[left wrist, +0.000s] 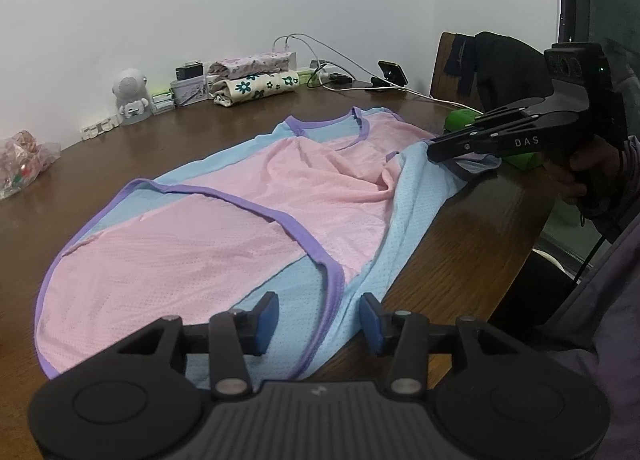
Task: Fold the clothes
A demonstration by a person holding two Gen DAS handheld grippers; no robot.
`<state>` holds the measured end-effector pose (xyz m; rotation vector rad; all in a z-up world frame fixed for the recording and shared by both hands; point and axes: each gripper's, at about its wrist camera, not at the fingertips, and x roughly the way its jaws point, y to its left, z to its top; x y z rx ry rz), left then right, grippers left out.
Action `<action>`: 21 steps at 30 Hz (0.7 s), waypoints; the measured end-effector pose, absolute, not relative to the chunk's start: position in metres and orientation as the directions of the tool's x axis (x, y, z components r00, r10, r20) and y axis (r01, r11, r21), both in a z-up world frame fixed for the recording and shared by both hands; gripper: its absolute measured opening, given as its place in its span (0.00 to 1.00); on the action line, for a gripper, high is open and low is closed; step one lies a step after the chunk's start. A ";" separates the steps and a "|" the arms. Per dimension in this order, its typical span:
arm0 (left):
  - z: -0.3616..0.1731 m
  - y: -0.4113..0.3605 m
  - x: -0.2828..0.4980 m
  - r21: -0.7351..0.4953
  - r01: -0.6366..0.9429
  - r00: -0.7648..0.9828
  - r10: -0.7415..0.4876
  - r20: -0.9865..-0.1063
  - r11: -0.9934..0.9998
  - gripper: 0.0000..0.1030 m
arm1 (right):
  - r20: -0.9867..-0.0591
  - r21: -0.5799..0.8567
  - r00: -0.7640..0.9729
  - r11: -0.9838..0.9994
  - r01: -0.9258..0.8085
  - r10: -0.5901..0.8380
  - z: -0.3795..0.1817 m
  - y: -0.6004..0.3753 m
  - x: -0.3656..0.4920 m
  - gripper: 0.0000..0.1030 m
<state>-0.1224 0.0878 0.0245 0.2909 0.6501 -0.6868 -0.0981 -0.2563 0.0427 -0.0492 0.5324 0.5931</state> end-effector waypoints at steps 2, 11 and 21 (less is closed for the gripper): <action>0.024 0.086 -0.123 0.043 0.669 0.588 -0.493 -0.642 0.742 0.42 | -0.491 0.108 0.700 0.834 -0.541 0.518 0.042 -0.258 -0.099 0.07; 0.025 0.094 -0.128 0.053 0.649 0.606 -0.474 -0.639 0.759 0.43 | -0.489 0.112 0.705 0.839 -0.533 0.513 0.042 -0.256 -0.099 0.07; 0.025 0.100 -0.129 0.049 0.641 0.614 -0.474 -0.631 0.766 0.43 | -0.489 0.106 0.710 0.842 -0.529 0.507 0.043 -0.253 -0.101 0.07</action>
